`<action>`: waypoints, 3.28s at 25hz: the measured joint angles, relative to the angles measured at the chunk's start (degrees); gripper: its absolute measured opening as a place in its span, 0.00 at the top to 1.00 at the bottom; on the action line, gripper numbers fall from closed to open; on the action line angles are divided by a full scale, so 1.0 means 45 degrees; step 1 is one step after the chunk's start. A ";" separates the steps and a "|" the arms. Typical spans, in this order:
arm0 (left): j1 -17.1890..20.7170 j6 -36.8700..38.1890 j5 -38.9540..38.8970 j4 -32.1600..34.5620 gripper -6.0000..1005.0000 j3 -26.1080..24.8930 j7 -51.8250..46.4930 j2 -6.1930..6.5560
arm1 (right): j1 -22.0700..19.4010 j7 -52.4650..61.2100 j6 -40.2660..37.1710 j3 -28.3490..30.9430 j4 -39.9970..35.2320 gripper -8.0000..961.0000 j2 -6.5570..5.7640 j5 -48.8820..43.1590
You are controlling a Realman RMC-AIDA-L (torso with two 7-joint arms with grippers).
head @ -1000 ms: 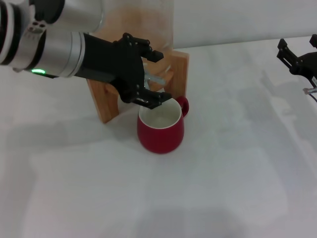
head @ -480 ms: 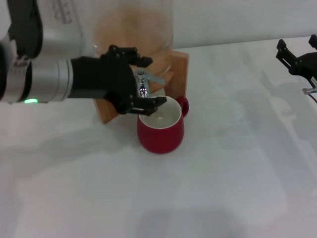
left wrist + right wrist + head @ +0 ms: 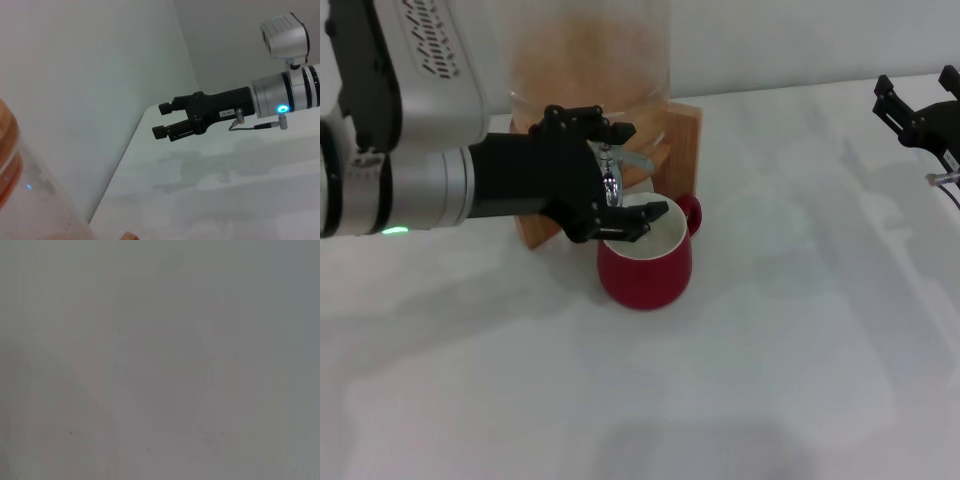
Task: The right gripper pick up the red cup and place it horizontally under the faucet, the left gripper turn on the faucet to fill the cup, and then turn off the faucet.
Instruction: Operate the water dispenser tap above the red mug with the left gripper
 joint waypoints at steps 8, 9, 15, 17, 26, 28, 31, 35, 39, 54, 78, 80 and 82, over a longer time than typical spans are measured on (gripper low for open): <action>0.0144 0.0230 -0.0059 -0.0195 0.19 0.0400 -0.0082 -0.0008 | 0.0070 0.0028 -0.0002 0.0000 0.0000 0.09 0.0000 0.0019; 0.0192 0.0230 -0.0075 -0.0208 0.19 0.0424 -0.0087 -0.0008 | 0.0074 0.0029 -0.0002 0.0000 0.0000 0.09 0.0000 0.0018; 0.0502 0.0230 -0.0236 -0.0250 0.19 0.0546 -0.0114 -0.0011 | 0.0080 0.0059 -0.0004 0.0000 0.0000 0.09 0.0016 0.0009; 0.0610 0.0246 -0.0314 -0.0247 0.19 0.0587 -0.0118 -0.0010 | 0.0070 0.0068 -0.0006 -0.0001 0.0000 0.09 0.0017 0.0003; 0.0611 0.0462 -0.0330 -0.0482 0.19 0.0636 -0.0102 0.0002 | -0.0010 0.0074 -0.0044 -0.0020 0.0000 0.09 0.0021 -0.0022; 0.0553 0.0524 -0.0327 -0.0585 0.19 0.0623 -0.0093 0.0010 | -0.0012 0.0073 -0.0050 -0.0020 0.0000 0.09 0.0021 -0.0024; 0.0465 0.0548 -0.0306 -0.0722 0.19 0.0598 -0.0070 0.0012 | 0.0005 0.0074 -0.0042 -0.0020 0.0000 0.09 0.0020 -0.0024; 0.0199 0.0557 -0.0274 -0.0936 0.19 0.0567 -0.0054 0.0035 | 0.0029 0.0074 -0.0037 -0.0020 -0.0001 0.09 0.0017 -0.0020; 0.0034 0.0558 -0.0250 -0.1038 0.19 0.0560 -0.0040 0.0033 | 0.0043 0.0074 -0.0038 -0.0020 0.0000 0.09 0.0008 -0.0020; -0.0487 0.0530 -0.0211 -0.1554 0.19 0.0558 0.0077 0.0049 | 0.0033 0.0050 -0.0058 0.0000 -0.0001 0.09 0.0000 0.0018; -0.0715 0.0387 -0.0236 -0.1596 0.19 0.0559 0.0133 0.0069 | -0.0048 0.0074 -0.0107 -0.0019 0.0000 0.09 -0.0020 0.0031; -0.0684 0.0358 -0.0238 -0.1561 0.19 0.0559 0.0119 0.0069 | -0.0055 0.0073 -0.0118 -0.0019 0.0000 0.09 -0.0020 0.0034; -0.0654 0.0306 -0.0238 -0.1543 0.19 0.0554 0.0100 0.0072 | -0.0065 0.0073 -0.0122 -0.0020 0.0000 0.09 -0.0020 0.0036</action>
